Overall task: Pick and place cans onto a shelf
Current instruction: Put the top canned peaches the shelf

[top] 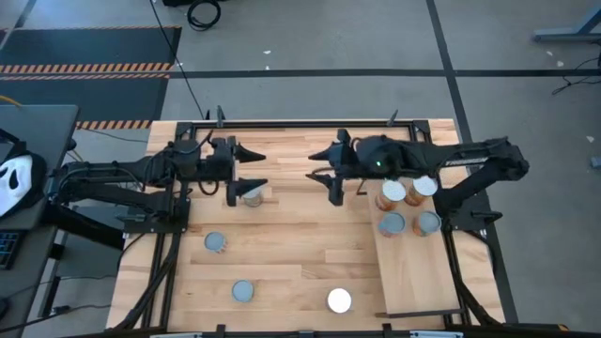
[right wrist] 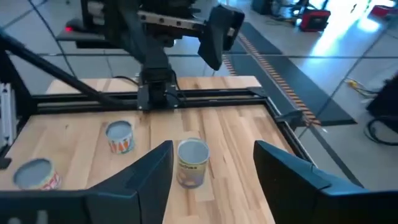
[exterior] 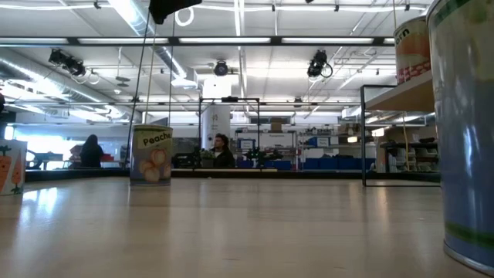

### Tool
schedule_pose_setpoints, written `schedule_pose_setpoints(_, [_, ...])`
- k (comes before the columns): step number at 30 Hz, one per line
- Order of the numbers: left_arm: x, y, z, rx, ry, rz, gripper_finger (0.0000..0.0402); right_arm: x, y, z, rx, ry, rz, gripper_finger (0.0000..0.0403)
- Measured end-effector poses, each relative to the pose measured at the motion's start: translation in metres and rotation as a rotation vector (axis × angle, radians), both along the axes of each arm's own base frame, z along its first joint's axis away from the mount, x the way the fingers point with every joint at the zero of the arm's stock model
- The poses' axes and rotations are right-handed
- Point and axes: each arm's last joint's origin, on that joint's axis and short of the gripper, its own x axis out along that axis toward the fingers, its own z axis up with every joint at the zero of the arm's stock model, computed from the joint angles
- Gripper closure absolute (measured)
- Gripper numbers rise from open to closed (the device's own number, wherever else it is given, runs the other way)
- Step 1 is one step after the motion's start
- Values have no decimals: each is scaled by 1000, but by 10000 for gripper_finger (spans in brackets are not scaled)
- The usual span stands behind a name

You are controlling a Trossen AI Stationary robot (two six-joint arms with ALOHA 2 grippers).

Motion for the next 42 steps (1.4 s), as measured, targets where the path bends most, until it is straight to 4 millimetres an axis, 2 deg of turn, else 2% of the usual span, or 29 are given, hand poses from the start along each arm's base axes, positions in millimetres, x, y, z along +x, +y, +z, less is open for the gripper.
schedule_pose_setpoints(3, [-2,0,2,-131,-25,9,56,2,-18,-1,7,2,21,180])
schedule_pose_setpoints(6, [-2,0,-2,-175,4,14,56,6,-41,-3,-8,-8,-22,187])
schedule_pose_setpoints(9, [-3,0,-10,-169,86,40,56,8,-60,-2,-24,-39,-48,193])
schedule_pose_setpoints(13, [-8,3,-26,-184,255,148,56,7,-71,-4,-14,-30,-38,197])
schedule_pose_setpoints(20, [-30,-2,-61,-298,685,135,56,3,-70,2,-26,-48,-28,197])
schedule_pose_setpoints(24, [-45,0,-73,-274,859,247,56,2,-70,3,-28,-53,-32,196])
schedule_pose_setpoints(27, [-51,2,-76,-199,934,268,56,3,-71,3,-21,-63,-44,191])
schedule_pose_setpoints(33, [-45,15,-83,-104,1008,280,56,5,-69,1,7,-56,-51,178])
schedule_pose_setpoints(38, [-36,24,-95,-30,1126,162,56,15,-60,-9,66,-34,-74,176])
schedule_pose_setpoints(42, [-24,30,-109,107,1239,25,56,27,-53,-20,68,-6,-96,176])
